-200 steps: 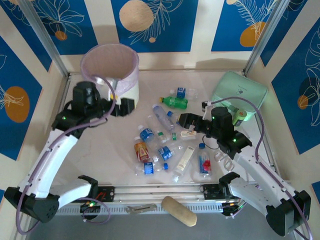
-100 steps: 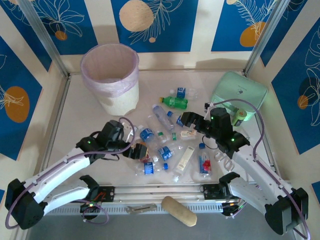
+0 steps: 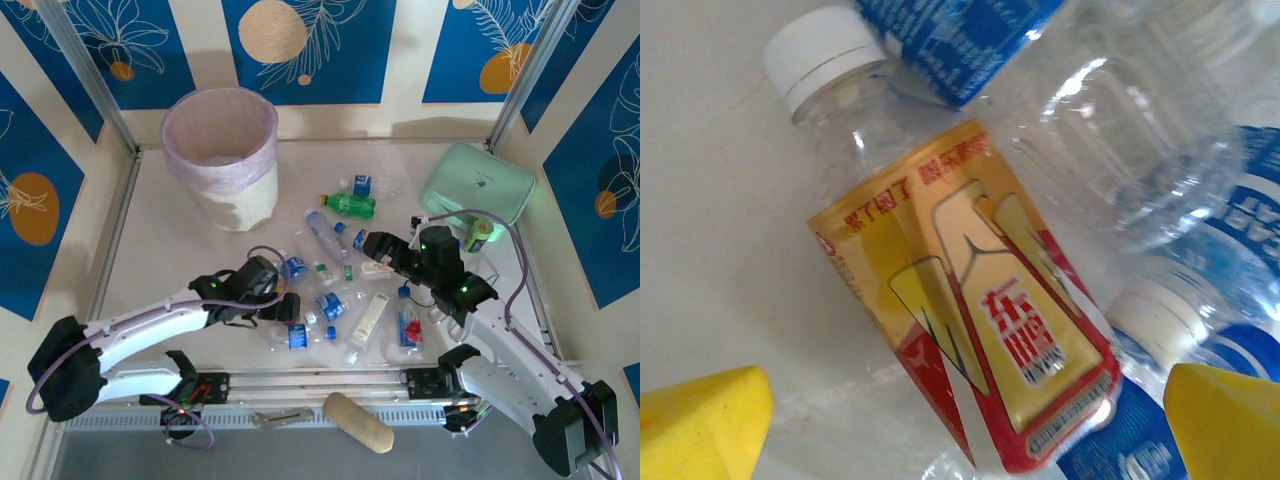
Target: Put the plastic bottles in the bin
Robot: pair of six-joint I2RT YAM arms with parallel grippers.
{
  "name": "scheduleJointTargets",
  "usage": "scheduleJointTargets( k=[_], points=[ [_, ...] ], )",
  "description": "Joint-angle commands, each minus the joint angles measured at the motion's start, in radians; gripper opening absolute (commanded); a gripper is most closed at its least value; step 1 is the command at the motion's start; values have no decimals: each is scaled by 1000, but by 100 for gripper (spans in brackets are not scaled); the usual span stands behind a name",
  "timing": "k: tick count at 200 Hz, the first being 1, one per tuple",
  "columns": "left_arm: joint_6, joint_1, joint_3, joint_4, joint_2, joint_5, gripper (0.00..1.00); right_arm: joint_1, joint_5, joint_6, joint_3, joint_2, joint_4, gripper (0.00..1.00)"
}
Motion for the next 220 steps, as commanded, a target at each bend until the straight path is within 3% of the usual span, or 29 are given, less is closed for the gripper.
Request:
scheduleJointTargets(
  k=[1, 46, 109, 163, 220],
  points=[
    [-54, -12, 24, 26, 61, -80, 99, 3, 26, -4, -7, -15, -9, 99],
    [-62, -22, 47, 74, 169, -112, 91, -5, 14, -30, 12, 4, -11, 99],
    [-22, -22, 41, 52, 218, -207, 90, -9, 2, -47, 42, 40, -3, 99],
    [6, -20, 37, 76, 232, -224, 63, -9, -15, -61, 69, 88, 8, 99],
    [32, -19, 44, 11, 134, -319, 57, -12, -40, -79, 93, 136, 43, 99]
  ],
)
